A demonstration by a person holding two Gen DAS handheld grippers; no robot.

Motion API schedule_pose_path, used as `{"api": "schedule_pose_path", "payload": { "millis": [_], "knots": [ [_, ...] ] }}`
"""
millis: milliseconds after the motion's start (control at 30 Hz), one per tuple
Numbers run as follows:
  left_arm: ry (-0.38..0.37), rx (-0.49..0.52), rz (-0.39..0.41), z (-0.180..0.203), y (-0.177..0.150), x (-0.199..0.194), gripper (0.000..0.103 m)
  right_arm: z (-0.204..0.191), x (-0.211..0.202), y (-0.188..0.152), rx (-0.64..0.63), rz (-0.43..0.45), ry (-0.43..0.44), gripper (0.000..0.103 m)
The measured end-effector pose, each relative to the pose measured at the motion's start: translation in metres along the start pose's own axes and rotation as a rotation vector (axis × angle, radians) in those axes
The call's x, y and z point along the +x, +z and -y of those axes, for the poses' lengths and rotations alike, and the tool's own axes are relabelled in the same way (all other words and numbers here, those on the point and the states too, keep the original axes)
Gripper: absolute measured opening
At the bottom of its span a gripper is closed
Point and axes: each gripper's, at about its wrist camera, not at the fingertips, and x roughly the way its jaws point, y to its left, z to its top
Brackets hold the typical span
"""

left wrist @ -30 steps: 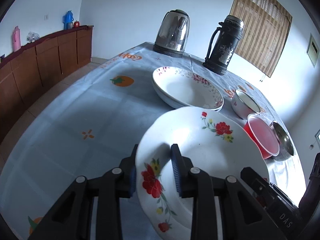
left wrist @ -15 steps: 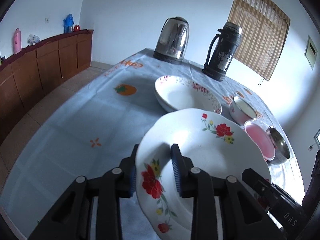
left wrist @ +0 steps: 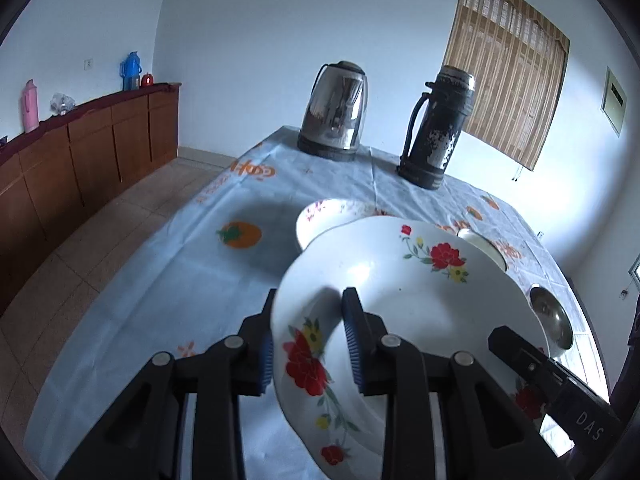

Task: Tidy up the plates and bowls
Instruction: 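Lift the red-flower plate with both tools and carry it toward the stacked bowls, then lower the red-flower plate onto the stacked bowls with both tools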

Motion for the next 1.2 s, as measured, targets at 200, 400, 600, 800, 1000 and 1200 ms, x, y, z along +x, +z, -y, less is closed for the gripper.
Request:
{"api": "schedule_pose_path", "payload": {
  "millis": [200, 400, 600, 800, 1000, 1200],
  "knots": [
    [-0.006, 0.002, 0.014, 0.005, 0.022, 0.016, 0.028, 0.001, 0.009, 0.022, 0.000, 0.028, -0.017, 0.018],
    [0.004, 0.020, 0.039, 0.012, 0.042, 0.037, 0.028, 0.004, 0.028, 0.045, 0.004, 0.048, -0.046, 0.018],
    [0.006, 0.004, 0.021, 0.012, 0.054, 0.066, 0.028, 0.013, 0.054, 0.062, 0.030, 0.046, -0.079, 0.018],
    [0.032, -0.001, -0.013, 0.012, 0.064, 0.099, 0.029, 0.024, 0.085, 0.073, 0.072, 0.015, -0.109, 0.018],
    [0.044, -0.028, -0.054, 0.007, 0.063, 0.124, 0.029, 0.035, 0.113, 0.073, 0.088, -0.024, -0.130, 0.018],
    [0.053, -0.038, -0.090, 0.004, 0.057, 0.140, 0.030, 0.041, 0.129, 0.070, 0.089, -0.057, -0.145, 0.019]
  ]
}}
